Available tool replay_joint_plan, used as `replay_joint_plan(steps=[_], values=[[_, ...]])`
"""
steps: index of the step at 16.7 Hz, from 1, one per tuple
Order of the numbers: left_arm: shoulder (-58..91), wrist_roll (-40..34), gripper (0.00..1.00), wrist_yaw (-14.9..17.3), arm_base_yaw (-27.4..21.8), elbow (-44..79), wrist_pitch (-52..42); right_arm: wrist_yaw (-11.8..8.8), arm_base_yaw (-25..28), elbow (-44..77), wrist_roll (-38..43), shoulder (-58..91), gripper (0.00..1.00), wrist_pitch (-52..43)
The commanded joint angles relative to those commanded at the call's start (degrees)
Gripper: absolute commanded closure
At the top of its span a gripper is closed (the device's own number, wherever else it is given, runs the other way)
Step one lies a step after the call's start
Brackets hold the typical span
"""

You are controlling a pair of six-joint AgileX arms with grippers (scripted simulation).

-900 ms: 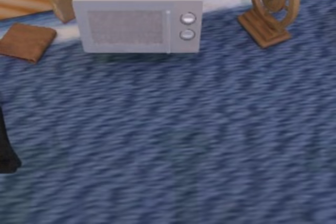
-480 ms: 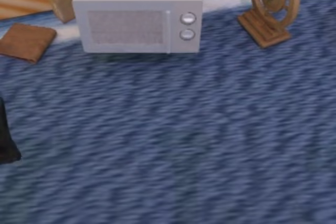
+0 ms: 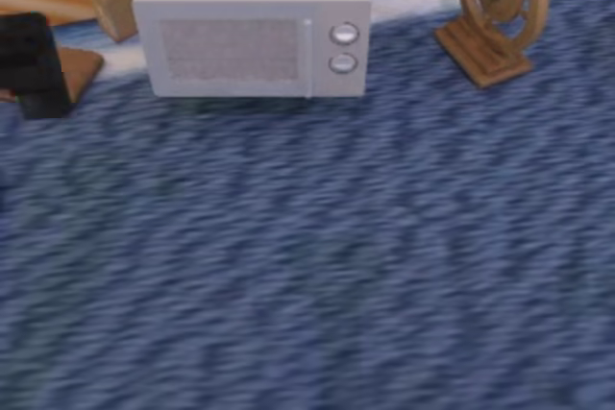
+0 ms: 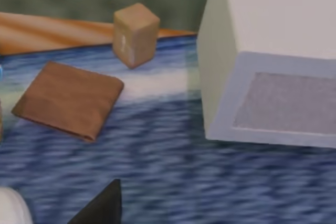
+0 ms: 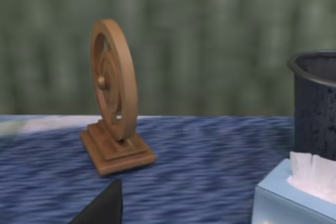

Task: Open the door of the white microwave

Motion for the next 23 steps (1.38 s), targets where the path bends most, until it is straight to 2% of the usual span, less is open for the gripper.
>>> replay_joint_plan(steps=[7, 13, 17, 23], values=[[39.7, -10.7, 0.0, -5.2, -11.2, 43.6, -20.3, 0.0, 0.0, 0.0, 0.0, 0.0, 0.0, 0.0], [66.5, -17.5, 0.0, -8.8, -18.7, 70.8, -34.7, 0.0, 0.0, 0.0, 0.0, 0.0, 0.0, 0.0], [77.4, -20.1, 0.0, -10.3, -21.7, 81.4, -40.7, 0.0, 0.0, 0.0, 0.0, 0.0, 0.0, 0.0], [79.5, -20.6, 0.0, -10.6, -22.3, 83.4, -42.0, 0.0, 0.0, 0.0, 0.0, 0.0, 0.0, 0.0]])
